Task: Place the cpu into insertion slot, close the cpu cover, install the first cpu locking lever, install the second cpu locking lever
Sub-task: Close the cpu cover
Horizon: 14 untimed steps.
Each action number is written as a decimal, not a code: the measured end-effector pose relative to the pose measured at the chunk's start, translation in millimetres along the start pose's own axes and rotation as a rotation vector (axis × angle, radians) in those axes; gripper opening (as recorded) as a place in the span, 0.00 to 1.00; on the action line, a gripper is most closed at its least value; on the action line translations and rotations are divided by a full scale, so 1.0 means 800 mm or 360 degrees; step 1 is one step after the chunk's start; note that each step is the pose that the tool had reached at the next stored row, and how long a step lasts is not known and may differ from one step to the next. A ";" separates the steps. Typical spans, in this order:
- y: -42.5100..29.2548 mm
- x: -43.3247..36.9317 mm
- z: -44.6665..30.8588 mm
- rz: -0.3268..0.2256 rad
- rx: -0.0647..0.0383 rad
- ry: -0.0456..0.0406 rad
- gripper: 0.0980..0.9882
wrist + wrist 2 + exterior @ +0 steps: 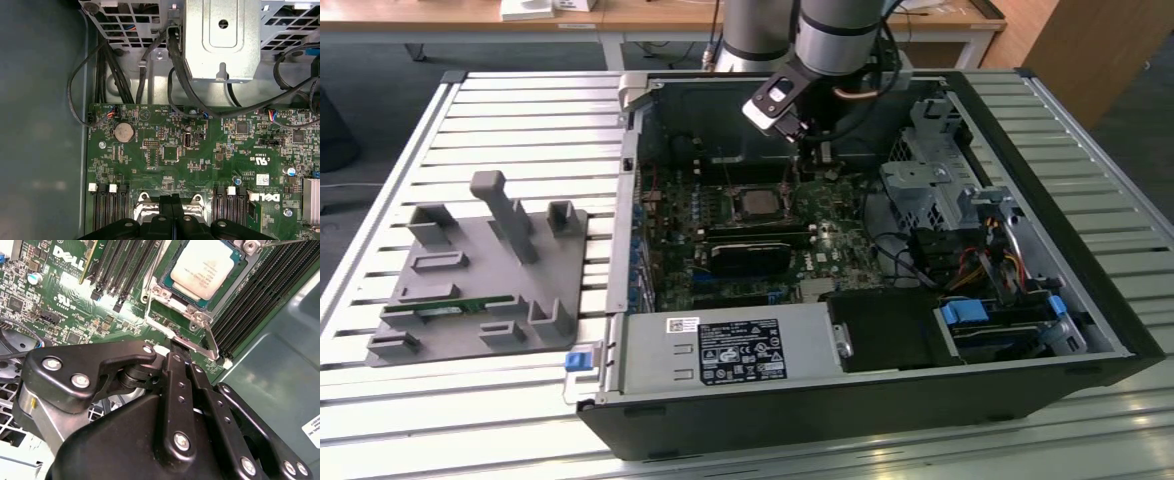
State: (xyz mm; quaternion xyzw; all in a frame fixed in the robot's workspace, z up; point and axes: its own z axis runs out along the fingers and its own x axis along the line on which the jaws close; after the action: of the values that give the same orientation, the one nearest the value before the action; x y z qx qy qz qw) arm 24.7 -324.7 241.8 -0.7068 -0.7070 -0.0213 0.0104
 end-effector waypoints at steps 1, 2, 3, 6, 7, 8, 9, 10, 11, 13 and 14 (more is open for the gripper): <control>-0.0005 0.000 0.0000 0.0000 0.0000 0.0000 0.01; -0.0009 0.000 0.0000 0.0000 0.0000 0.0000 0.01; -0.0013 0.000 0.0000 0.0000 0.0000 0.0000 0.01; -0.0025 0.000 0.0000 0.0000 0.0000 0.0000 0.01; -0.0029 0.000 0.0000 0.0000 0.0000 0.0000 0.01; -0.0033 0.000 0.0000 0.0000 0.0000 0.0000 0.01; -0.0037 0.000 0.0000 0.0000 0.0000 0.0000 0.01; -0.0041 0.000 0.0000 0.0000 0.0000 0.0000 0.01; -0.0046 0.000 0.0001 0.0000 0.0000 0.0000 0.01; -0.0056 0.000 0.0001 0.0000 0.0000 0.0000 0.01; -0.0060 0.000 0.0001 0.0000 0.0000 0.0000 0.01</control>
State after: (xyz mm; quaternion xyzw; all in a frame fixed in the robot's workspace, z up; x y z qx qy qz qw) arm 19.9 -324.7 241.7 -0.7069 -0.7070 -0.0213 0.0104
